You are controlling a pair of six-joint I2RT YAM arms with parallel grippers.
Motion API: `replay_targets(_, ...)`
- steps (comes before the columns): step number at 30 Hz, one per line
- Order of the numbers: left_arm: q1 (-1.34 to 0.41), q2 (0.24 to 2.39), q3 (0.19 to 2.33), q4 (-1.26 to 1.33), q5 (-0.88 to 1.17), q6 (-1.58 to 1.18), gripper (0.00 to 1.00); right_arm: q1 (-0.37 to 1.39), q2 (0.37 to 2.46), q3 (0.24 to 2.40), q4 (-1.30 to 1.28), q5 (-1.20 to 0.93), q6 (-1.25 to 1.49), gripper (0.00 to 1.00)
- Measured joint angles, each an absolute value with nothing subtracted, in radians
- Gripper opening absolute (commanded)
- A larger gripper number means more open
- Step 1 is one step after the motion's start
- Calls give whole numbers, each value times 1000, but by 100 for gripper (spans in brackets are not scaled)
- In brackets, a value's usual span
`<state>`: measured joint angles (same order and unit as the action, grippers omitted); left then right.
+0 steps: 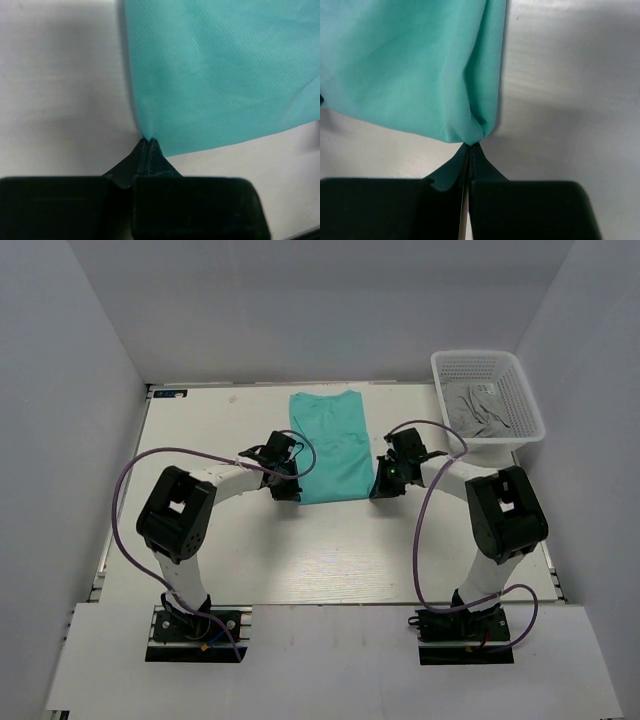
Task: Fold and stack the t-shirts
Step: Grab one side of the 2/3 rectangular tshirt with both arms, then fold the long partially folded tshirt into a neat square
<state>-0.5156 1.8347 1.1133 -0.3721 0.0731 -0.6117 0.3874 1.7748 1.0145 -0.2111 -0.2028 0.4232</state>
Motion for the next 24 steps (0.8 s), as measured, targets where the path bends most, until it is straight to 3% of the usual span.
replay_targets(5,-543,1696,1033,-477,104,-643,0,399,1571,899,-292,-266,410,0)
replay_targets(12,-623,1278,889,-663,282,-697,0,422,1118,701,-500,-447,397,0)
replay_targets(18,-640,1093,950,-794,390,-723,0,428,867,756,-704,-532,363,0)
replay_targets(24,-644,1065,1031,-839,413,-726,0,427,836,884,-762,-528,348,0)
